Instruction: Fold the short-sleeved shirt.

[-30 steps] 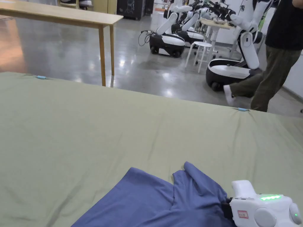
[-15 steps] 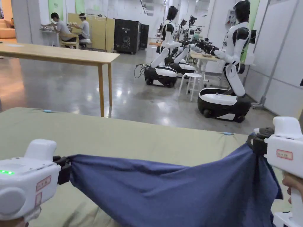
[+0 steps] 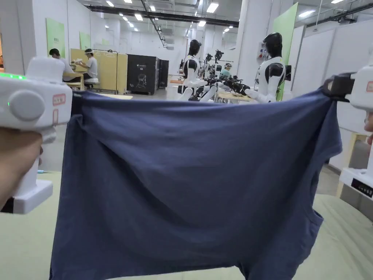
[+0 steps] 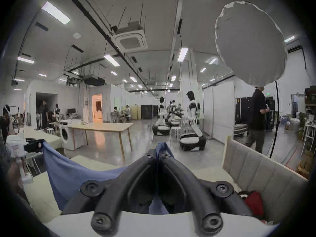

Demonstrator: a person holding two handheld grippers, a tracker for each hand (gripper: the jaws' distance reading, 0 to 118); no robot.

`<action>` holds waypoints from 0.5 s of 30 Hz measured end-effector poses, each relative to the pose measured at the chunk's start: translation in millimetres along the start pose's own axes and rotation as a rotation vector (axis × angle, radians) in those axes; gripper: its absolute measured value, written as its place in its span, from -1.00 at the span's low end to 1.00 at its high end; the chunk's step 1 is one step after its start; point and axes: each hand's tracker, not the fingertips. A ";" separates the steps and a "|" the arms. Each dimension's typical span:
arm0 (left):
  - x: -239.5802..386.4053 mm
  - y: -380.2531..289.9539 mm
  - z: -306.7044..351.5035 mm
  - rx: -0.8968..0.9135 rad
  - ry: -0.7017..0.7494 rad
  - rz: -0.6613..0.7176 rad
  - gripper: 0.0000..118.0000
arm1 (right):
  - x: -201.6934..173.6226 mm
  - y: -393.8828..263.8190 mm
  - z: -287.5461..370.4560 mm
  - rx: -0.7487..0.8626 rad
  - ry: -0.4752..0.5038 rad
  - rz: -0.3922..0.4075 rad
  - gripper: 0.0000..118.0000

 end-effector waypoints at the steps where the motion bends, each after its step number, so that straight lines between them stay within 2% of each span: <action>1: -0.2 10.1 -2.5 0.016 0.010 -0.007 -1.00 | -0.5 8.2 -4.0 0.013 0.005 -0.010 -0.96; 8: 0.3 53.2 -17.8 0.069 0.044 -0.041 -1.00 | -2.1 33.7 -38.9 0.050 -0.006 -0.046 -0.96; 15: 2.9 -12.7 -53.2 -0.016 0.051 -0.046 -1.00 | -0.4 -28.4 -62.6 0.001 -0.016 -0.057 -0.96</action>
